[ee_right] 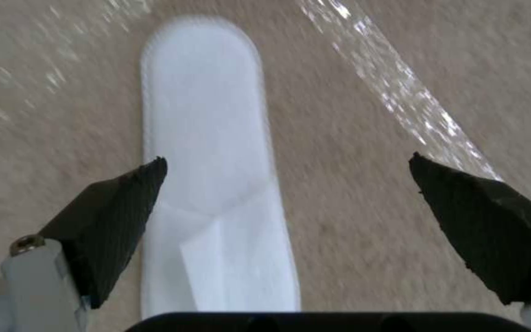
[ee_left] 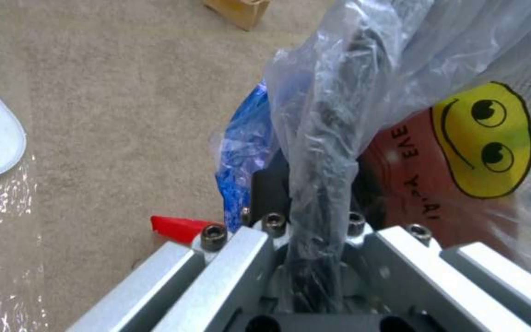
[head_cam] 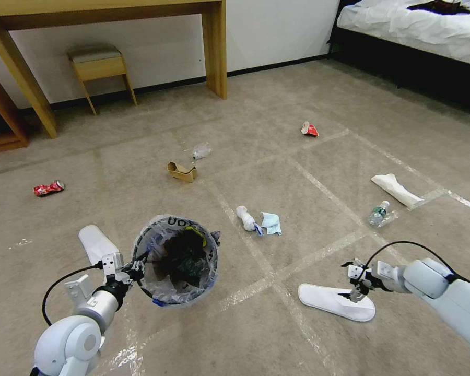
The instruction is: Pick up the trash bin and place the garbage on the floor into it.
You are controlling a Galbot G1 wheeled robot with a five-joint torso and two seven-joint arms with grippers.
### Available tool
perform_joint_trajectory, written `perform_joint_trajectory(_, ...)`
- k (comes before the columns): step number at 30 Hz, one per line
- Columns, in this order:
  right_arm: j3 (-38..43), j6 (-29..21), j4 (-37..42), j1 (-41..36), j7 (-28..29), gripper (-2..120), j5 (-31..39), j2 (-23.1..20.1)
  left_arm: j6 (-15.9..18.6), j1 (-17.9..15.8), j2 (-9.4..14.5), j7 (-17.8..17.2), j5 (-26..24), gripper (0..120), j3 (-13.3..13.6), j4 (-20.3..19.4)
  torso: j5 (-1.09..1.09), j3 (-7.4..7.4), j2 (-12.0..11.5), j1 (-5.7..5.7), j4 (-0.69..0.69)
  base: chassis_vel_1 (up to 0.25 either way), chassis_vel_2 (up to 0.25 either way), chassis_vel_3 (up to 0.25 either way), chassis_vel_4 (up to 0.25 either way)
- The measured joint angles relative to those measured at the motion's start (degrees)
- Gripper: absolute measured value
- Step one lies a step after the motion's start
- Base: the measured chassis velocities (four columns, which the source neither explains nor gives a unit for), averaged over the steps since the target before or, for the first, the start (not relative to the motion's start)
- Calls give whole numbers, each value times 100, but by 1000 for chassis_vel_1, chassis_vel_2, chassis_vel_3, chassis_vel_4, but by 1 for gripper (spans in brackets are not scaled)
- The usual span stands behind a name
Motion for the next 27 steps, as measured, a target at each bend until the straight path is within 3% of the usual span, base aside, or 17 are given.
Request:
perform_joint_trajectory(7, -515, -313, -185, 533, -614, 100, 274, 113, -30, -28, -42, 35, 13, 0, 0, 74, 1, 0, 0, 0, -2, 0, 0, 0, 0)
perform_joint_trajectory(9, -838, -478, -390, 850, -1116, 100, 356, 203, -43, -40, -56, 45, 16, 0, -4, 99, 2, 0, 0, 0, 1, 0, 0, 0, 0)
perform_joint_trajectory(12, -1029, -562, -619, 1037, -1422, 100, 404, 287, -52, -45, -58, 51, 15, 0, -37, 107, 2, 0, 0, 0, -1, 0, 0, 0, 0)
perform_joint_trajectory(27, -916, -622, -1152, 959, -1651, 100, 398, 384, -84, -111, -44, 84, 28, 0, -20, 269, 3, 0, 0, 0, -1, 0, 0, 0, 0)
